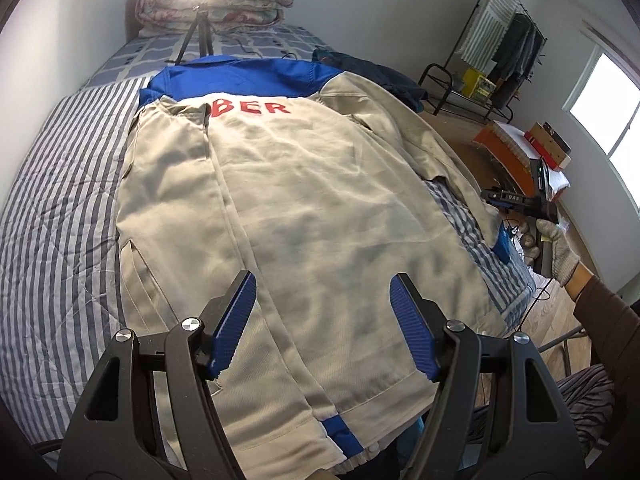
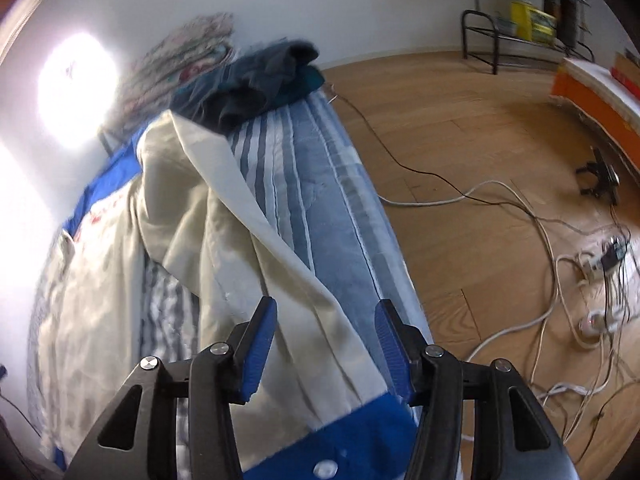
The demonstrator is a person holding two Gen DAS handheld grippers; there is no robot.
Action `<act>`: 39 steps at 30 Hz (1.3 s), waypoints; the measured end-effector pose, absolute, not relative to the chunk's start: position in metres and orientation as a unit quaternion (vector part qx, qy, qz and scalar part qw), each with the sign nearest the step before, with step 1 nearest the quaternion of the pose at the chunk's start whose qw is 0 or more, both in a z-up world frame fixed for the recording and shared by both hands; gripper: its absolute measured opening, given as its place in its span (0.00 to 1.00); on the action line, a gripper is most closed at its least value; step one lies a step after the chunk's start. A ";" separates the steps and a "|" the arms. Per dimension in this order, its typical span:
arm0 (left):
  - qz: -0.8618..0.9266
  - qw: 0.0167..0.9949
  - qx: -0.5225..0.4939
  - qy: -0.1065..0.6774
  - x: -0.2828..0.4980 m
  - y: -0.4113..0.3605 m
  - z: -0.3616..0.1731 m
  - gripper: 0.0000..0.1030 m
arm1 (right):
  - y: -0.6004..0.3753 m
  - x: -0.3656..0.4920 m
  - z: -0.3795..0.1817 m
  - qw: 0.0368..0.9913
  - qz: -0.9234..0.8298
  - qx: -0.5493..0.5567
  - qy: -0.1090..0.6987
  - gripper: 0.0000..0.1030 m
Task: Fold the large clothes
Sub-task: 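Move both open grippers to the other side of the jacket, then grasp the unfolded jacket side edge with the right gripper and lift it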
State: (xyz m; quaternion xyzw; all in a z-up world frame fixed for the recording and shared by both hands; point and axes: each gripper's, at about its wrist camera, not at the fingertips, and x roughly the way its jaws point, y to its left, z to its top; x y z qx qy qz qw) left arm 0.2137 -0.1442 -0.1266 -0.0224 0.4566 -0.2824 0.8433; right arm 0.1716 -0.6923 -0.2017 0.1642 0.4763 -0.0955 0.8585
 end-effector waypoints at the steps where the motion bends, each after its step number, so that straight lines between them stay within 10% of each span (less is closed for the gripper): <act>1: -0.280 0.843 -0.025 0.458 0.216 -0.144 -0.128 0.69 | -0.692 0.176 -0.206 0.858 -0.086 0.168 0.478 0.53; 5: -0.274 0.842 -0.027 0.463 0.223 -0.144 -0.132 0.69 | -0.687 0.186 -0.218 0.852 -0.078 0.159 0.492 0.52; 12: -0.281 0.841 -0.022 0.462 0.223 -0.151 -0.132 0.69 | -0.682 0.180 -0.211 0.861 -0.068 0.149 0.482 0.03; 39: -0.298 0.851 -0.036 0.432 0.185 -0.129 -0.107 0.69 | -0.409 0.102 -0.086 0.882 0.151 -0.056 0.442 0.00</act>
